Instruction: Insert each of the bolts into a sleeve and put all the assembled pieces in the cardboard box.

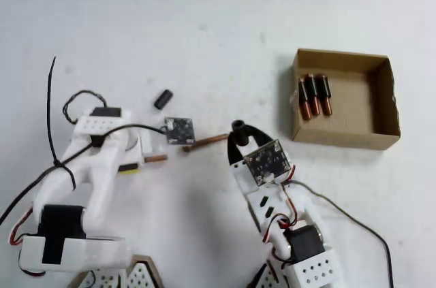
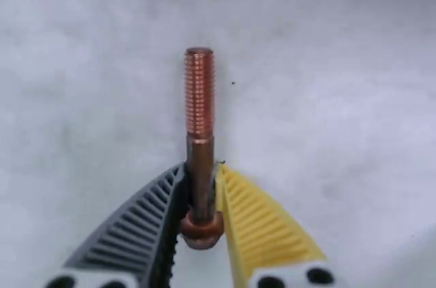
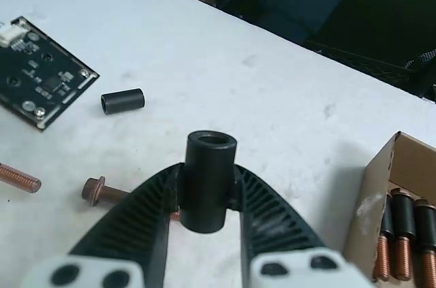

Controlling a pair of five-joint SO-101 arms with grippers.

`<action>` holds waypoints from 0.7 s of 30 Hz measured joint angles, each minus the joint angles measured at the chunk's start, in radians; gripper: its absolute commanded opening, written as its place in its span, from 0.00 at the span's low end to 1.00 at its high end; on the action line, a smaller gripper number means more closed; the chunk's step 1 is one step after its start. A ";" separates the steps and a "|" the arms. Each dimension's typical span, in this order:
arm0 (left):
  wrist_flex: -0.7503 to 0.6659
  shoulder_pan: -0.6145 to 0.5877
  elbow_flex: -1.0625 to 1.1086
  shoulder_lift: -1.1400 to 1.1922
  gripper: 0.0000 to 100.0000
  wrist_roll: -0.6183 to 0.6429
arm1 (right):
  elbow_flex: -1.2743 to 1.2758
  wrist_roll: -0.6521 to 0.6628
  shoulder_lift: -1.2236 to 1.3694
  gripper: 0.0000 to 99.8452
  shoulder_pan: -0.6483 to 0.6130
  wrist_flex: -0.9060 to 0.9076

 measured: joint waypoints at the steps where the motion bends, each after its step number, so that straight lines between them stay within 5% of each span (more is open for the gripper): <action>1: 0.000 0.000 0.002 0.000 0.14 0.000 | 0.000 0.000 0.000 0.02 0.000 0.000; 15: 0.000 0.000 0.002 -0.015 0.16 0.046 | 0.000 0.000 0.000 0.02 0.000 0.000; 21: 0.002 0.002 -0.018 -0.124 0.16 0.210 | 0.000 0.000 0.000 0.02 0.000 0.000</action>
